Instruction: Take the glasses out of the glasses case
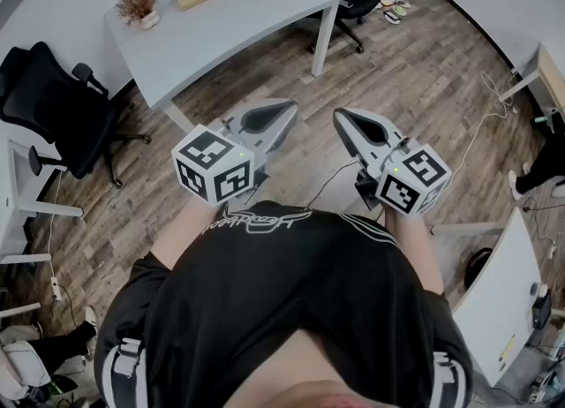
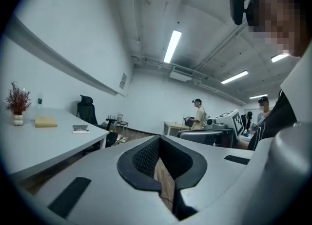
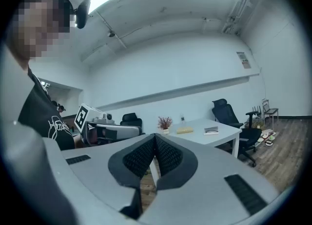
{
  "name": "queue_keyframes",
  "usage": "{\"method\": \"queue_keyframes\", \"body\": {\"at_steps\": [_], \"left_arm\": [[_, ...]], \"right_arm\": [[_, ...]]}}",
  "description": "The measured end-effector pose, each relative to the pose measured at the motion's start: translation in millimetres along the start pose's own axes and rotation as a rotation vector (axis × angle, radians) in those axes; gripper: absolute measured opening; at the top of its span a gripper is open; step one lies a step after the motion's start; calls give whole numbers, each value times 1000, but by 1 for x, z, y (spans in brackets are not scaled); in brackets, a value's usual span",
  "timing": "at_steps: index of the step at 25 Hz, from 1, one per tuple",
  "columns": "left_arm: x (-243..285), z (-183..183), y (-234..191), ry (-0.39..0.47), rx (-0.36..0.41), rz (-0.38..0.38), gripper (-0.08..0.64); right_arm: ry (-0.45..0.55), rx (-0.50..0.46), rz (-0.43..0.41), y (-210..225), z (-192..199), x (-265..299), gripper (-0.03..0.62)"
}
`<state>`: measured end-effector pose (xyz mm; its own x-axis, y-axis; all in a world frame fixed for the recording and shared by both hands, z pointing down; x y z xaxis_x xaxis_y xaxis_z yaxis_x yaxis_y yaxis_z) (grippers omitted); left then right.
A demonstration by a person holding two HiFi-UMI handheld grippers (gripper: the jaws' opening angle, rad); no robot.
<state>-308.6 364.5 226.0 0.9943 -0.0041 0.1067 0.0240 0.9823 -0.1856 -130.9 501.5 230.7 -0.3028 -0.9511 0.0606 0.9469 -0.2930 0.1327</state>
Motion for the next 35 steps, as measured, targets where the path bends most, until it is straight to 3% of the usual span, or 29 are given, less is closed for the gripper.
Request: {"method": "queue_keyframes", "body": {"at_steps": [23, 35], "left_arm": [[28, 14, 27, -39, -29, 56, 8], [69, 24, -26, -71, -102, 58, 8]], "right_arm": [[-24, 87, 57, 10, 20, -39, 9], [-52, 161, 70, 62, 36, -4, 8]]}}
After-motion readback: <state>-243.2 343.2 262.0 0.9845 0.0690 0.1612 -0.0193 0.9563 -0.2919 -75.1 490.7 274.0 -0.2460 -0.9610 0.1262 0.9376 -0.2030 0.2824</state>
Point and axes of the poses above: the fingertips, and each gripper's own axes: x forward along the fingers, y to its right, z out of its underside, the point moved 10 cm from there along -x, backward along the fingers, and after that the axes turned 1 degree about -x, right-handed, at the moved point
